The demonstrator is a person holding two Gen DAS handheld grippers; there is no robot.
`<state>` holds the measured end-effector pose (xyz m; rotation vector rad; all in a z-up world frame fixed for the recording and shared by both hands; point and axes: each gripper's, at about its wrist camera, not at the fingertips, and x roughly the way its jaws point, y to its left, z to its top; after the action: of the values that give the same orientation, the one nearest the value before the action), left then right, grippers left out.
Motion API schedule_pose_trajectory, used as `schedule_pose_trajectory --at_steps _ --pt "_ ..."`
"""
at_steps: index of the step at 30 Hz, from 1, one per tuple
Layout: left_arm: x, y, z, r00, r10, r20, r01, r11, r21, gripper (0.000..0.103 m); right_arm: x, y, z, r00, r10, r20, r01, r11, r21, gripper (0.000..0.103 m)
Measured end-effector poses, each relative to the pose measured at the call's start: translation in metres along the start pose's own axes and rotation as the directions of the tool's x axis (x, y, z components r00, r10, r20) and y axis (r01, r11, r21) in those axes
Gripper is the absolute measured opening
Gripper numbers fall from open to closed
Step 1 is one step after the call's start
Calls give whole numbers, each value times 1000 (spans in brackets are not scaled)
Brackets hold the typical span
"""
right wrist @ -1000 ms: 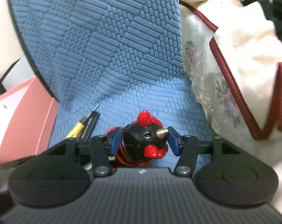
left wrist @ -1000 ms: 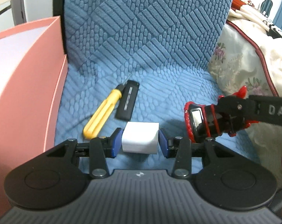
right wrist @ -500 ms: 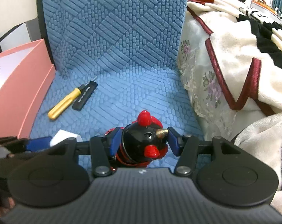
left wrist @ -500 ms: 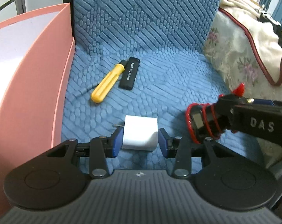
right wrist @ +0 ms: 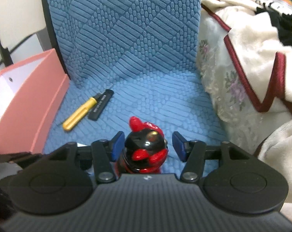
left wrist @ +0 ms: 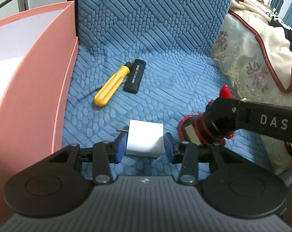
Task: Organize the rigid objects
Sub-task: 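Lift the red-black figure with right tool while left tool lifts the white charger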
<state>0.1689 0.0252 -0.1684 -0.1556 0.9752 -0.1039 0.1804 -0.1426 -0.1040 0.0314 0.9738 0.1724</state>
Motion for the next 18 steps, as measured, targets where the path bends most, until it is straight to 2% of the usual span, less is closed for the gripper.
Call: schedule_pose_trajectory --at_steps 5,7,9,14,18 --pt "0 1 0 1000 -4 1 4 1000 -4 49 0 -7 4 998 62 14 -63 996 61 61" --pt "1 1 1 1000 -7 1 7 1000 -4 50 2 -12 6 997 76 9 -76 992 97 70" --pt "0 0 0 1000 -11 2 11 1000 -4 52 6 -16 7 996 84 -7 -82 988 128 74" --pt "0 -1 -1 1000 -17 4 17 1000 8 55 21 -21 7 986 152 -74 -134 969 207 75" --pt "2 -2 -1 1000 -12 8 12 1000 26 56 31 -19 4 984 146 -106 -118 964 236 74"
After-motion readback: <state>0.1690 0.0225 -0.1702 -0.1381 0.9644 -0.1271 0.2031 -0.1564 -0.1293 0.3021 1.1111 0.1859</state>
